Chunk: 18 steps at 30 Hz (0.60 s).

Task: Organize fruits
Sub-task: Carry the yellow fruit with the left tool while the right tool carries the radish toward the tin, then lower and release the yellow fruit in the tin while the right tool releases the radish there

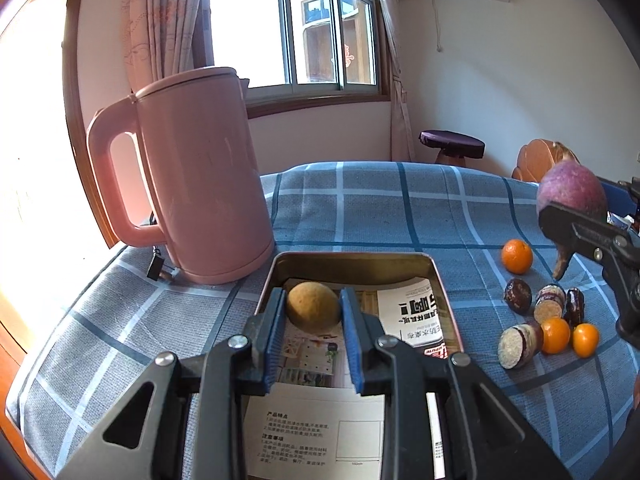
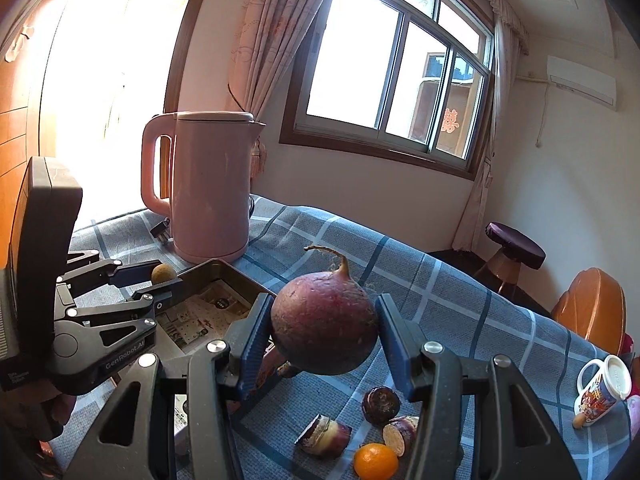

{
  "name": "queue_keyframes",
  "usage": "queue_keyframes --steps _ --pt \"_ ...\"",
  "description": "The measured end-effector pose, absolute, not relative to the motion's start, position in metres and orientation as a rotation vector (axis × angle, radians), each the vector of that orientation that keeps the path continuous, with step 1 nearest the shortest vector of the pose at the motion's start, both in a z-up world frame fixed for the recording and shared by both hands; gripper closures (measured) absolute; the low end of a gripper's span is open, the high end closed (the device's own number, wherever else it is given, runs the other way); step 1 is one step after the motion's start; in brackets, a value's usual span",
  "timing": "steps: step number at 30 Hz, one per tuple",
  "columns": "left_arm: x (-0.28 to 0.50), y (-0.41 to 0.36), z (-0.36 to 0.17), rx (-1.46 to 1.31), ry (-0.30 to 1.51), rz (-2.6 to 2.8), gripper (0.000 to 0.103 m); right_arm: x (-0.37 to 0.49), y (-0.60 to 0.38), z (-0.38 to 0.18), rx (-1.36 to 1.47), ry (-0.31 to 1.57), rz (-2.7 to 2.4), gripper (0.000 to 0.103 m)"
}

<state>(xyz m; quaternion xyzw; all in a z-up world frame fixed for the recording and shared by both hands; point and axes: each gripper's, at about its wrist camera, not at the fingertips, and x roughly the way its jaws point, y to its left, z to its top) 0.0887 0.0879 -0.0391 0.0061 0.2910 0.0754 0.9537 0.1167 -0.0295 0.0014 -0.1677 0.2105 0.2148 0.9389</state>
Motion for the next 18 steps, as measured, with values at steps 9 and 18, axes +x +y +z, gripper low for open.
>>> queue_keyframes --steps 9,18 --pt "0.105 0.097 -0.05 0.04 0.635 0.148 0.074 0.137 -0.014 -0.02 -0.335 0.489 0.469 0.049" --pt "0.113 0.107 -0.056 0.073 0.663 0.156 0.074 0.144 0.004 -0.037 -0.331 0.517 0.515 0.049"
